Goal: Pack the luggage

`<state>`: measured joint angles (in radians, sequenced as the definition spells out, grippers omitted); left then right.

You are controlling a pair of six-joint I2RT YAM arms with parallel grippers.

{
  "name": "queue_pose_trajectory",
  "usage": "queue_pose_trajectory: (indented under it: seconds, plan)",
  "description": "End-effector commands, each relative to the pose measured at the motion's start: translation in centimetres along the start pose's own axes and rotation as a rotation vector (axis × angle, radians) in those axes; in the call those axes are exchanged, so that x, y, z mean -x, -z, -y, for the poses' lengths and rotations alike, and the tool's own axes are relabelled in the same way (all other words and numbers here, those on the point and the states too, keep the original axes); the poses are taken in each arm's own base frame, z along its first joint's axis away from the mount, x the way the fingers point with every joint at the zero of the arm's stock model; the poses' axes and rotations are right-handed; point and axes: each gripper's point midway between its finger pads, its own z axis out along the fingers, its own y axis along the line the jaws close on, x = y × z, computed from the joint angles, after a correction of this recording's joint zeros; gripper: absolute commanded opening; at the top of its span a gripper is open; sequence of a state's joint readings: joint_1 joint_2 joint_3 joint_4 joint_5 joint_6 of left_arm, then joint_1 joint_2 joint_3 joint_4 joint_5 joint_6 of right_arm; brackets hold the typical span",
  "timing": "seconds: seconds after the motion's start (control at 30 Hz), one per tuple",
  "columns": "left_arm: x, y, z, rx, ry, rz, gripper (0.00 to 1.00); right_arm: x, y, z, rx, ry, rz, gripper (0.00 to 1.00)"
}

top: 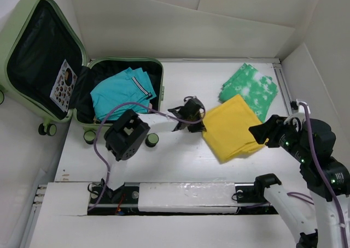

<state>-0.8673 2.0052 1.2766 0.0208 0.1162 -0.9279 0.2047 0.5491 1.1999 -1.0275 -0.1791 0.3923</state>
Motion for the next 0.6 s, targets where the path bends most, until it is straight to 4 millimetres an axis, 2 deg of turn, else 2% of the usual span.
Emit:
queue_pose_trajectory:
  seconds: [0.0,0.1,0.13,0.17,0.2,0.27,0.3,0.33,0.37,0.4,0.43,0.53,0.57]
  plan:
    - [5.4,3.9,-7.0,0.153,0.076,0.132,0.00,-0.2,-0.9,-0.6,0.047,0.002,-0.006,0.55]
    - [7.3,5.8,-9.2,0.185,0.078,0.180,0.00,-1.3,-2.3,-0.5,0.064,-0.004,-0.046,0.55]
    - [8.0,7.0,-8.9,0.174,0.075,0.199,0.00,-1.4,-2.6,-0.5,0.071,0.003,-0.058,0.55]
    - [8.1,7.7,-9.5,0.209,0.064,0.209,0.00,-1.2,-2.7,-0.6,0.076,0.005,-0.047,0.55]
    - [7.9,8.1,-9.9,0.228,0.043,0.207,0.07,-1.6,-3.0,-0.3,0.071,0.016,-0.059,0.55]
    - [7.1,9.0,-10.2,0.230,0.033,0.189,0.30,-1.8,-3.6,0.0,0.063,0.021,-0.077,0.55]
    - [6.4,9.3,-10.8,0.250,0.035,0.170,0.51,-1.8,-3.6,0.0,0.064,0.030,-0.077,0.55]
    - [5.2,9.5,-11.7,0.258,0.027,0.142,0.60,-1.9,-4.1,0.1,0.060,0.028,-0.085,0.55]
    - [4.7,10.3,-11.3,0.228,0.027,0.134,0.67,-2.0,-4.3,0.3,0.057,0.037,-0.093,0.55]
    - [4.2,10.6,-11.3,0.212,0.036,0.129,0.71,-1.8,-4.3,0.0,0.070,0.040,-0.085,0.55]
    - [2.6,10.8,-12.4,0.224,0.040,0.095,0.76,-1.8,-4.3,0.0,0.070,0.040,-0.085,0.55]
    - [1.5,11.9,-11.5,0.144,0.095,0.088,0.76,-2.1,-5.0,0.1,0.071,0.048,-0.105,0.55]
    - [0.4,11.8,-11.9,0.143,0.106,0.069,0.76,-2.1,-5.0,0.1,0.072,0.057,-0.105,0.55]
